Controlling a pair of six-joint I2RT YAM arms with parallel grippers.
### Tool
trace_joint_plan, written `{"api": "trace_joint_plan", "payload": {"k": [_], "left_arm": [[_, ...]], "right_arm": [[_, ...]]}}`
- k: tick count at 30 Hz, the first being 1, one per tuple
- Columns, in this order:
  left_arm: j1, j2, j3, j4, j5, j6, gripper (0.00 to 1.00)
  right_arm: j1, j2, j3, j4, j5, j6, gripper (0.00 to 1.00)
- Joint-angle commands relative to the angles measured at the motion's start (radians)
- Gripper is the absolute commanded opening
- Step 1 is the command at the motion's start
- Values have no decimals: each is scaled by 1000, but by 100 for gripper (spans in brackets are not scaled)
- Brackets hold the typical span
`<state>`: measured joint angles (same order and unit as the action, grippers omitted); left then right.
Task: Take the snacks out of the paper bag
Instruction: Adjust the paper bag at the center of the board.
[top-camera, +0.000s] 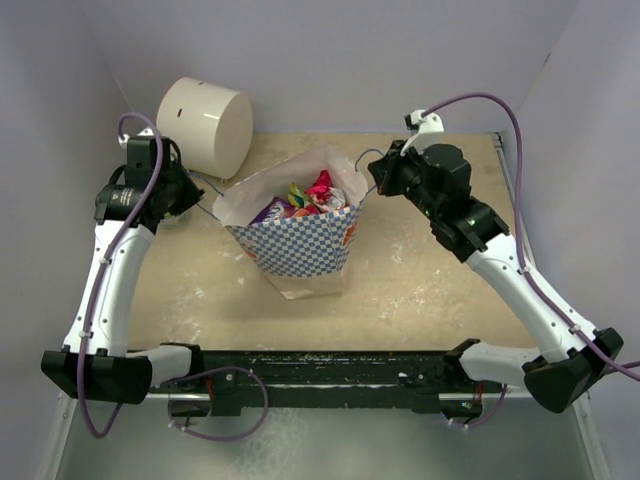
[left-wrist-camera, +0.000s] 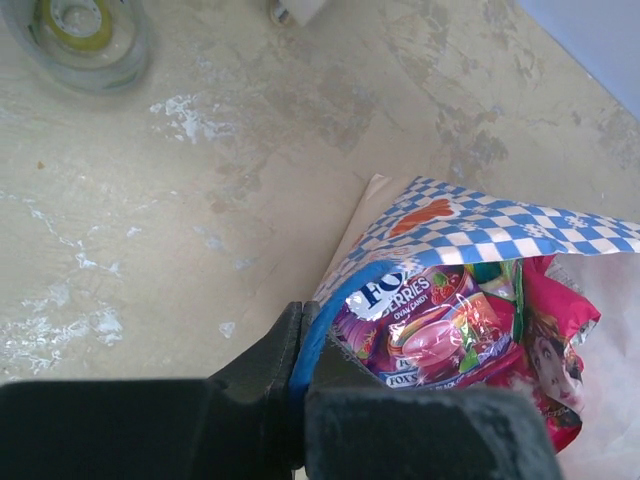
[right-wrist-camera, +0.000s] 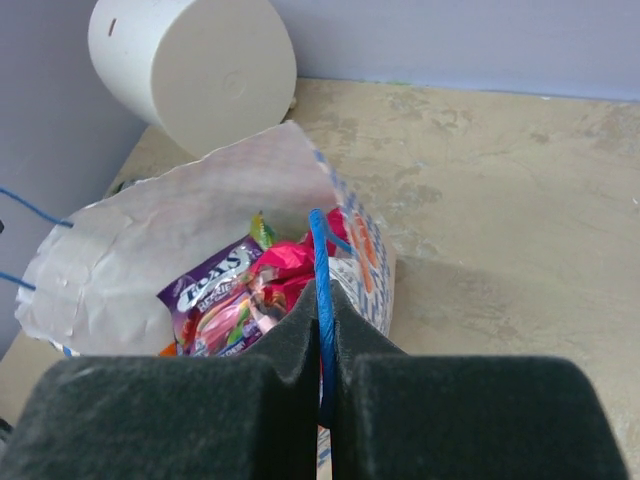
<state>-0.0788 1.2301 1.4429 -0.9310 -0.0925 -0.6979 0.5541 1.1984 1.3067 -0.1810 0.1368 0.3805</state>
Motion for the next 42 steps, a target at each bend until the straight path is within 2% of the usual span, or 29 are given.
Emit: {"api": "trace_joint_plan", "payload": {"k": [1, 3, 4, 7, 10, 15, 18, 23, 28, 34, 37, 40, 42], "left_arm": [[24, -32, 128, 38, -103, -10, 0], [33, -27, 192, 31, -135, -1, 0], [37, -23, 227, 27, -158, 4, 0], [46, -7, 321, 32, -208, 27, 0], [49, 6, 388, 56, -226, 72, 0], [51, 5, 401, 141, -187, 136, 0], [51, -15, 337, 221, -73, 147, 0], [51, -101, 131, 374, 124, 82, 0], [51, -165, -23, 552, 413, 12, 0], [50, -211, -145, 736, 570, -130, 0], [50, -209, -162, 758, 611, -164, 0], [50, -212, -169, 731, 612, -154, 0], [51, -222, -185, 729, 613, -149, 0]], "right_arm": [[-8, 8, 83, 77, -158, -84, 0], [-7, 21, 109, 96, -242, -141, 0], [-7, 28, 115, 104, -331, -159, 0], [-2, 65, 129, 135, -522, -123, 0], [46, 116, 154, 165, -608, -87, 0], [212, 201, 210, 144, -589, -139, 0], [221, 226, 196, 118, -603, -134, 2], [221, 235, 165, -5, -569, -174, 4], [221, 202, 100, -115, -552, -220, 5], [221, 140, 3, -184, -521, -242, 9], [221, 115, -10, -257, -500, -223, 17], [220, 78, -14, -268, -356, -165, 26], [220, 58, -15, -283, -286, -158, 36]]}}
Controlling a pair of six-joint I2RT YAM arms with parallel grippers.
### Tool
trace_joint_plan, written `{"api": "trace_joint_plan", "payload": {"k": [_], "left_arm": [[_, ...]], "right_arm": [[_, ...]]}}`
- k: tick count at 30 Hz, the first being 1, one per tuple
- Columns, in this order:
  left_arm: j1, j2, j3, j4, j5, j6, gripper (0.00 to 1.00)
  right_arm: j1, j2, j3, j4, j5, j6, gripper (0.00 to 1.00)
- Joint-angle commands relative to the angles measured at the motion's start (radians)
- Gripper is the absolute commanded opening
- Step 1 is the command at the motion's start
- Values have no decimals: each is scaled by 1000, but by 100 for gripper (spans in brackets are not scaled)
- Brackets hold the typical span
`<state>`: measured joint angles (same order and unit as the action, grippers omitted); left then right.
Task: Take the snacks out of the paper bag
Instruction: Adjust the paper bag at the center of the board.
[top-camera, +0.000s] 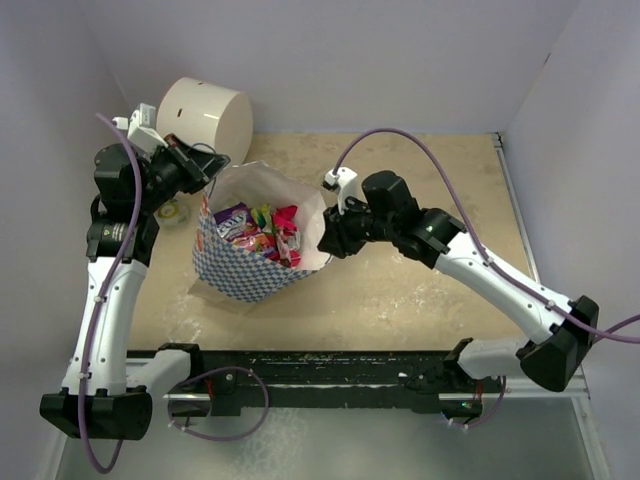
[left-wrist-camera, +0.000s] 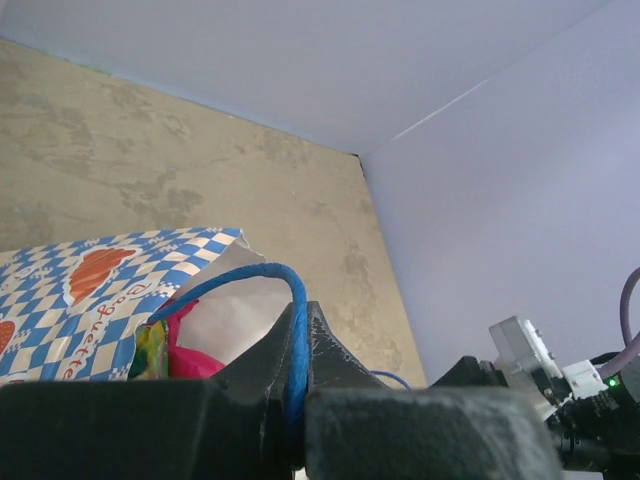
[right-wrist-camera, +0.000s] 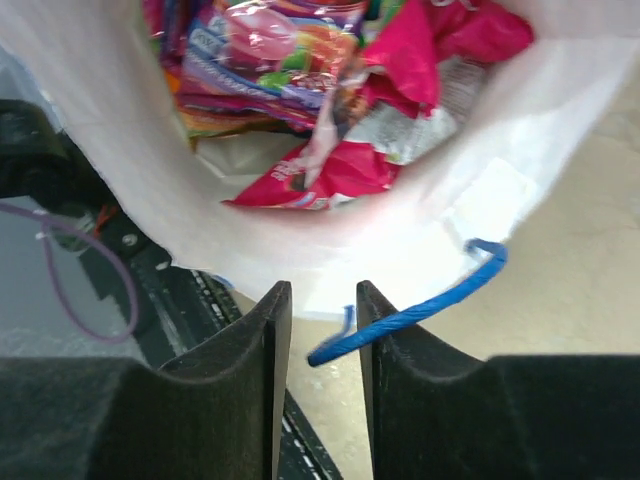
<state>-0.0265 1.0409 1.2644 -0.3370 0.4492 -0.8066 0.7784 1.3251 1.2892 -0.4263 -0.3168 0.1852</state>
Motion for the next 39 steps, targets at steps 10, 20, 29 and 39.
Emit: {"api": "trace_joint_plan", "payload": {"k": [10, 20, 29, 39], "left_arm": [[-2, -42, -4, 67, 147, 28, 0], [-2, -54, 2, 22, 132, 35, 0], [-2, -45, 25, -9, 122, 33, 0], [-2, 72, 145, 24, 64, 63, 0]], "right_arm": [[-7, -168, 48, -114, 503, -70, 100], [-61, 33, 173, -5, 463, 42, 100], [-156, 304, 336, -83, 117, 20, 70], [-163, 391, 340, -84, -90, 44, 3]]}}
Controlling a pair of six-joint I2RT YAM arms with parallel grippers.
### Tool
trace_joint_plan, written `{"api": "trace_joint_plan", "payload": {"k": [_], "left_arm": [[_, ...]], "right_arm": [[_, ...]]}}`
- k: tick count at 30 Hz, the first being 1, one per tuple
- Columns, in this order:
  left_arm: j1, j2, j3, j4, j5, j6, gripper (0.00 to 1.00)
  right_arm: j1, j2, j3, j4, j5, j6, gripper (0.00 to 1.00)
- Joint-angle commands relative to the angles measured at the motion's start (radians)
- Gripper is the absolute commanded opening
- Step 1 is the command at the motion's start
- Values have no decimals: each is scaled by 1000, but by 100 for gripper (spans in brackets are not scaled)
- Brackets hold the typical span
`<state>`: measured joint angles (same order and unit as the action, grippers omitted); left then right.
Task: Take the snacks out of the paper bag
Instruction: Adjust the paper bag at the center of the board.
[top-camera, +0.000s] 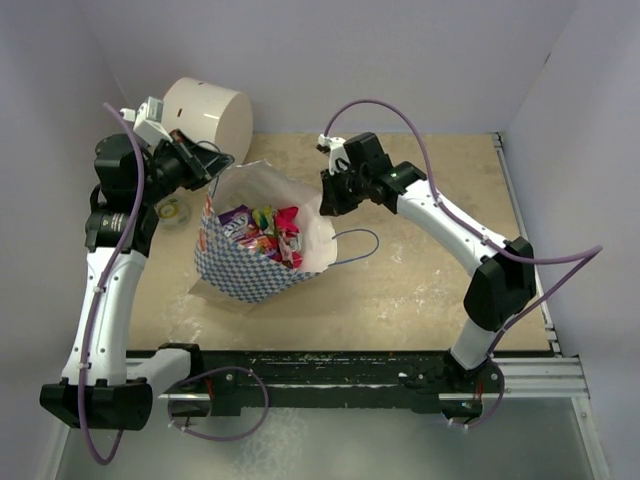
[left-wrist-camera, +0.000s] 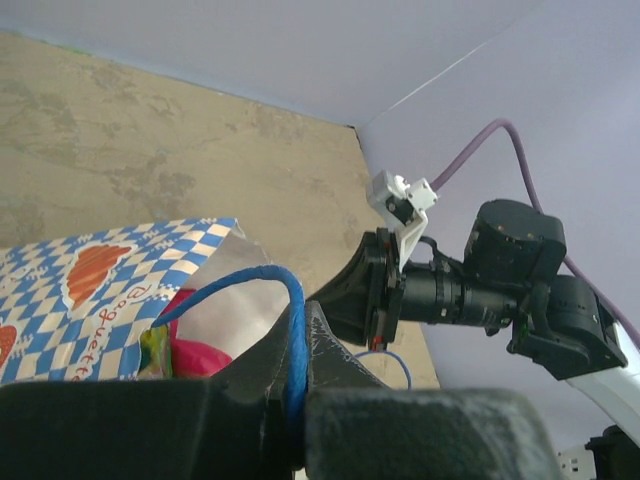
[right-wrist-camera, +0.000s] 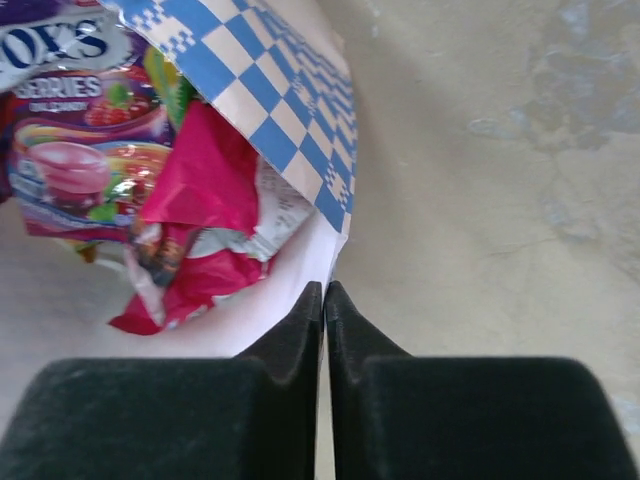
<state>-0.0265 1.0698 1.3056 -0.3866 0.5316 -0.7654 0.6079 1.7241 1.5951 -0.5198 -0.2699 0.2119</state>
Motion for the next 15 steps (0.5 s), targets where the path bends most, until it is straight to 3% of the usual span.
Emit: {"api": "trace_joint_plan", "payload": {"k": [1, 5, 15], "left_arm": [[-1, 57, 119, 76, -35, 26, 0], [-1, 113, 167, 136, -47, 35, 0], [-2, 247, 325, 222, 99, 90, 0]], "right_arm": [[10, -8, 31, 12, -154, 27, 0], [48, -26, 19, 57, -184, 65, 0], [152, -49, -22, 52, -218, 72, 0]]}}
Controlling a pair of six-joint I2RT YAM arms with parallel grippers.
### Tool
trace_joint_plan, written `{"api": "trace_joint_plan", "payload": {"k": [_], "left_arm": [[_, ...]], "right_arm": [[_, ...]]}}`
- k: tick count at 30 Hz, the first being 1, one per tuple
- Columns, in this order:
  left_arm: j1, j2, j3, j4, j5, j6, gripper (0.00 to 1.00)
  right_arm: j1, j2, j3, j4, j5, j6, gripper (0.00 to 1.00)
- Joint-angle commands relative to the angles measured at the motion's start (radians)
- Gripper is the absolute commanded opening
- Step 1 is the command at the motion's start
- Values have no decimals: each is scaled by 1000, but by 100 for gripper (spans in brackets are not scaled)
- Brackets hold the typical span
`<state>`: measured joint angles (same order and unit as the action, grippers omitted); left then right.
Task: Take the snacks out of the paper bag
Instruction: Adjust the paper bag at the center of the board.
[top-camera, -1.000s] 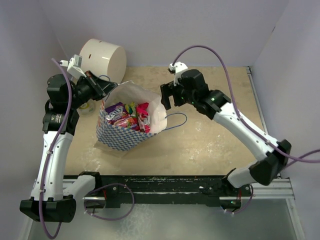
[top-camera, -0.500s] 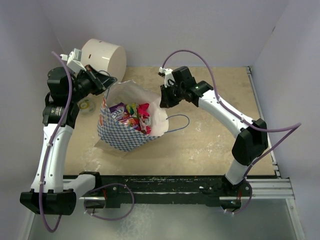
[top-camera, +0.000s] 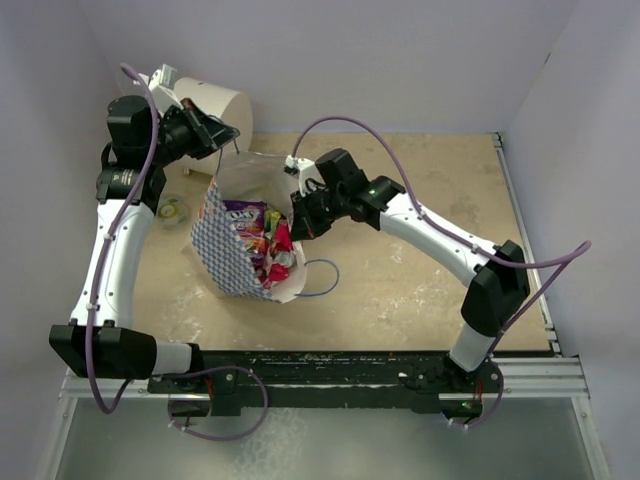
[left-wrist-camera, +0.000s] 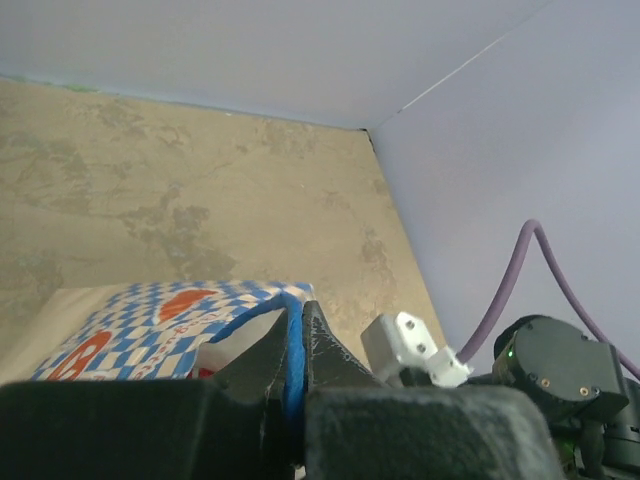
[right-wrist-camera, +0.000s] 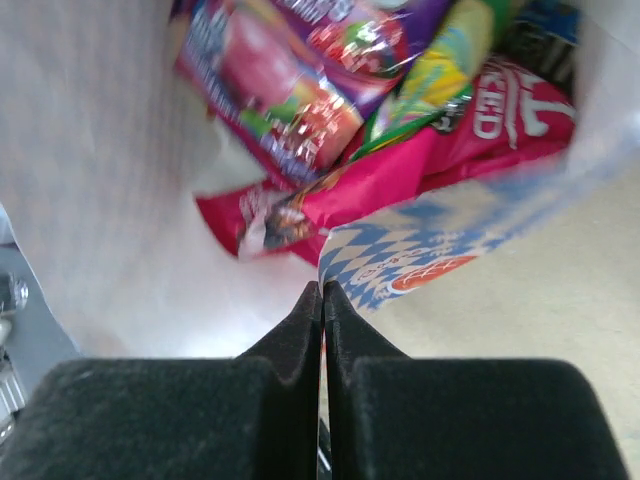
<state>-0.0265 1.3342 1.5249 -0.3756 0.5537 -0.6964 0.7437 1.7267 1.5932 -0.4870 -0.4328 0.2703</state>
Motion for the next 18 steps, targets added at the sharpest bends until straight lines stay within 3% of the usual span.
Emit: {"api": "trace_joint_plan", "payload": {"k": [1, 5, 12, 18], "left_arm": [[-1, -15, 104, 212, 89, 23, 0], [-1, -50, 28, 192, 153, 14, 0], [-2, -209, -143, 102, 160, 10, 0], [-1, -252, -154, 62, 140, 5, 0]], "right_arm": [[16, -63, -32, 14, -42, 8, 0], [16, -118, -92, -13, -22, 14, 1], [15, -186, -136, -106, 198, -21, 6], [15, -237, -47, -157, 299, -92, 41]]}}
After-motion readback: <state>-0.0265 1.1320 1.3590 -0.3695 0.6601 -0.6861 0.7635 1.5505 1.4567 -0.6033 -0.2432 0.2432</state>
